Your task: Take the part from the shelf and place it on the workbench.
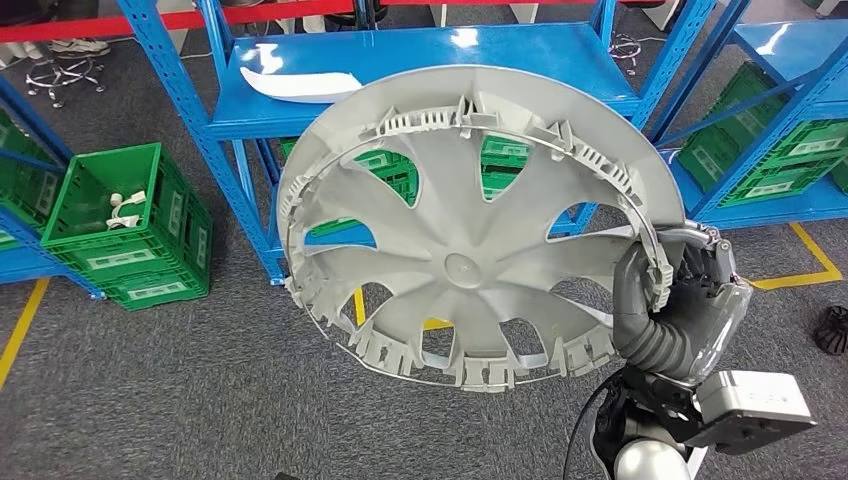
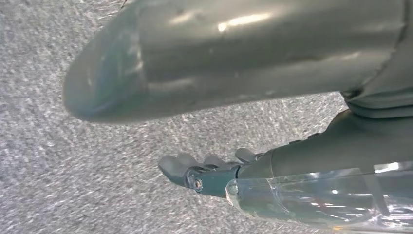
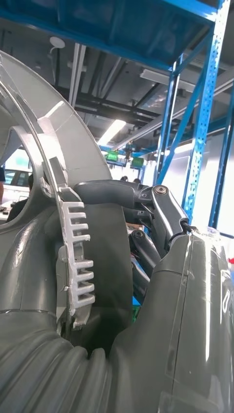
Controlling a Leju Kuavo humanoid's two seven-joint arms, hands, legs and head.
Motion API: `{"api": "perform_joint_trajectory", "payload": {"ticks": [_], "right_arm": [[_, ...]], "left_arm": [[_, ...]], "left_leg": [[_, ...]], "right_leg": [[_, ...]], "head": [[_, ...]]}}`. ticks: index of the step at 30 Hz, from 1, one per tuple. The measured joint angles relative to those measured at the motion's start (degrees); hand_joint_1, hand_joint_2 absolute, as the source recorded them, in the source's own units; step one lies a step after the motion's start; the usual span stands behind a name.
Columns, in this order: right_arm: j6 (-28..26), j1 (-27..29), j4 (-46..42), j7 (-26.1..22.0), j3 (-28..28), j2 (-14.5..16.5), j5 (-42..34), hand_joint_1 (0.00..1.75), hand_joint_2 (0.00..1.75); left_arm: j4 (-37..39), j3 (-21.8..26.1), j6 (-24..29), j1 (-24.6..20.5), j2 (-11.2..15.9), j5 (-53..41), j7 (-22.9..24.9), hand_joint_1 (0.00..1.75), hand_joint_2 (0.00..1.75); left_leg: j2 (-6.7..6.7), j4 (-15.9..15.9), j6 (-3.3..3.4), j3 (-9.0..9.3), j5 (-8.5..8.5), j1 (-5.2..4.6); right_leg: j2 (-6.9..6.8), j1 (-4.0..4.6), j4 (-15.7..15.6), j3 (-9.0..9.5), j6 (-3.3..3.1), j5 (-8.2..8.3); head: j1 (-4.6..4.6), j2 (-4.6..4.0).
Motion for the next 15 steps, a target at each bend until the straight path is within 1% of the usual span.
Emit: {"api": "perform_joint_trajectory", "payload": {"ticks": [1,2,3,4,5,6,7,8,9,10,11,12,13,15], "right_arm": [[0.0,0.0,0.0,-0.1,-0.1,0.0,-0.1,1.62,1.75],[0.0,0.0,0.0,-0.2,-0.1,0.0,-0.3,1.62,1.75],[0.0,0.0,0.0,-0.2,-0.1,0.0,-0.4,1.62,1.75],[0.0,-0.1,0.0,-0.2,-0.1,0.0,-0.6,1.62,1.75],[0.0,-0.2,0.0,-0.2,-0.1,0.0,-0.7,1.62,1.75],[0.0,-0.4,0.0,-0.2,-0.1,0.0,-0.8,1.62,1.75],[0.0,-0.6,-0.1,-0.2,-0.1,0.0,-0.9,1.62,1.75],[0.0,-0.7,-0.2,-0.3,-0.1,0.0,-0.9,1.62,1.75],[0.0,-0.9,-0.3,-0.3,-0.1,0.0,-0.9,1.62,1.75],[0.0,-1.0,-0.4,-0.3,-0.1,0.0,-1.0,1.62,1.75],[0.0,-1.2,-0.4,-0.4,-0.1,0.0,-1.1,1.62,1.75],[0.0,-1.3,-0.5,-0.5,-0.1,0.0,-1.3,1.62,1.75],[0.0,-1.4,-0.5,-0.6,-0.1,0.0,-1.5,1.62,1.75],[0.0,-1.5,-0.5,-0.8,-0.1,0.1,-1.7,1.62,1.75]], "left_arm": [[0.0,-0.1,0.2,0.0,0.0,0.0,0.0,0.0,0.0],[0.0,-0.1,0.5,0.0,0.0,-0.1,0.0,0.0,0.0],[0.0,-0.2,0.8,0.0,0.0,-0.1,0.0,0.0,0.0],[0.0,-0.2,1.0,0.0,0.0,-0.2,0.0,0.0,0.0],[0.0,-0.3,1.3,0.0,0.1,-0.4,0.0,0.0,0.0],[0.0,-0.5,1.5,0.0,0.1,-0.4,0.0,0.0,0.0],[0.0,-0.6,1.7,0.0,0.1,-0.5,0.0,0.0,0.0],[0.0,-0.7,1.8,-0.1,0.1,-0.6,0.0,0.0,0.0],[0.0,-0.9,1.9,-0.1,0.2,-0.6,0.0,0.0,0.0],[0.0,-1.0,2.0,-0.1,0.2,-0.7,0.1,0.0,0.0],[0.0,-1.1,2.0,-0.1,0.3,-0.7,0.1,0.0,0.0],[0.0,-1.1,2.0,0.0,0.3,-0.8,0.2,0.0,0.0],[0.0,-1.2,2.0,0.0,0.3,-0.8,0.2,0.0,0.0],[0.0,-1.3,2.0,0.0,0.3,-0.9,0.3,0.0,0.0]], "left_leg": [[0.03,0.1,-0.06,-0.79,0.55,-0.02],[0.08,0.2,-0.17,-1.61,1.09,-0.02],[0.12,0.4,-0.32,-2.42,1.58,0.0],[0.16,0.6,-0.52,-3.18,2.03,0.04],[0.18,0.9,-0.79,-3.84,2.41,0.06],[0.22,1.1,-1.08,-4.41,2.73,0.02],[0.26,1.3,-1.45,-4.92,3.18,-0.03],[0.33,1.5,-1.82,-5.37,3.67,-0.06],[0.42,1.5,-2.19,-5.79,4.18,-0.04],[0.48,1.5,-2.58,-6.21,4.52,0.05],[0.52,1.9,-2.88,-6.74,4.1,0.16],[0.51,3.0,-3.11,-7.44,2.68,0.25],[0.46,5.3,-3.24,-8.4,0.33,0.3],[0.24,12.5,-3.25,-10.53,-5.11,0.33]], "right_leg": [[0.02,-0.3,3.1,-0.27,0.31,-1.29],[0.01,-0.59,4.8,0.04,0.57,-1.24],[0.01,-0.86,4.6,1.11,0.76,-0.01],[0.01,-1.11,2.5,3.01,0.89,1.77],[0.04,-1.34,-1.1,5.63,1.0,3.25],[0.17,-1.43,-5.5,8.43,1.0,3.99],[0.32,-1.44,-9.2,10.63,0.82,4.06],[0.48,-1.34,-11.7,11.9,0.55,3.81],[0.6,-1.15,-12.9,12.24,0.16,3.61],[0.52,-1.08,-13.2,11.87,-0.31,3.71],[0.37,-1.0,-13.3,11.39,-0.81,4.06],[0.2,-0.92,-13.4,10.89,-1.39,4.43],[0.01,-0.81,-13.5,10.31,-1.97,4.86],[-0.24,-0.26,-13.2,9.1,-2.81,5.68]], "head": [[0.13,0.0],[0.22,0.0],[0.33,0.0],[0.4,0.0],[0.47,0.0],[0.61,0.0],[0.65,0.0],[0.64,0.0],[0.58,0.0],[0.43,0.0],[0.31,0.0],[0.13,0.0],[-0.13,0.0],[-0.73,0.0]]}}
